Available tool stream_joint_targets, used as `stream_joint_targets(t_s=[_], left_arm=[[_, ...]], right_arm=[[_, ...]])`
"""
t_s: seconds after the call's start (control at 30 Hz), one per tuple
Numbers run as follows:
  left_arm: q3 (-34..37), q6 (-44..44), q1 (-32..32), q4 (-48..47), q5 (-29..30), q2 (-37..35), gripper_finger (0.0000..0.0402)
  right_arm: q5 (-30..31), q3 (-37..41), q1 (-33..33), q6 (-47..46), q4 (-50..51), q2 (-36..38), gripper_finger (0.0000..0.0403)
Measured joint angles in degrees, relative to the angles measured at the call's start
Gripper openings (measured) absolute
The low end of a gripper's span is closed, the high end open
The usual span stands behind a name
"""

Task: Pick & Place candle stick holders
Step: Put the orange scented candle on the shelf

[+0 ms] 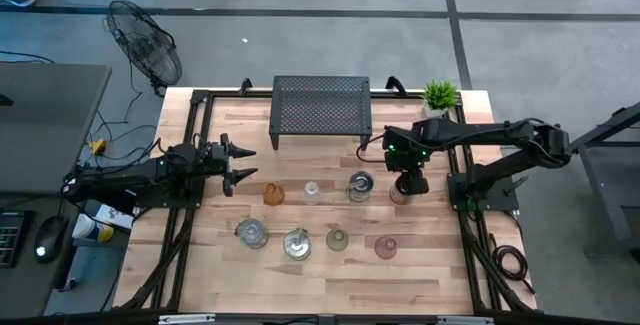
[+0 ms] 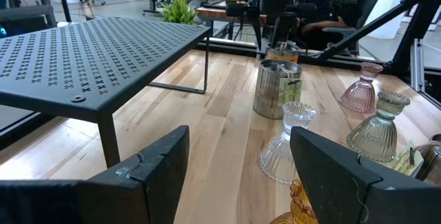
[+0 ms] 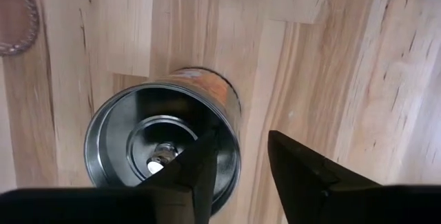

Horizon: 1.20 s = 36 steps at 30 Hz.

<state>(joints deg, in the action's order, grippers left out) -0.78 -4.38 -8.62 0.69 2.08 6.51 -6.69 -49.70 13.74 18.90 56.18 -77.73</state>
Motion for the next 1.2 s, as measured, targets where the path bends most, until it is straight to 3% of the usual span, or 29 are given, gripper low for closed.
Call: stream_joint_targets(t_s=[0.47, 0.97, 1.2], left_arm=[[0.0, 0.0, 0.0, 0.02, 0.0, 0.02, 0.0248], [0.0, -0.01, -0.01, 0.01, 0.0, 0.0, 0.0248], [0.0, 0.0, 0.01, 0.0, 0.0, 0.0, 0.0248]], right_arm=[[-0.58, 0.14, -0.04, -0.17, 0.09, -0.11, 0.0085], [0.4, 0.14, -0.04, -0.17, 0.53, -0.15, 0.0079], [0.53, 0.1, -0.04, 0.15, 1.14, -0.15, 0.0024]])
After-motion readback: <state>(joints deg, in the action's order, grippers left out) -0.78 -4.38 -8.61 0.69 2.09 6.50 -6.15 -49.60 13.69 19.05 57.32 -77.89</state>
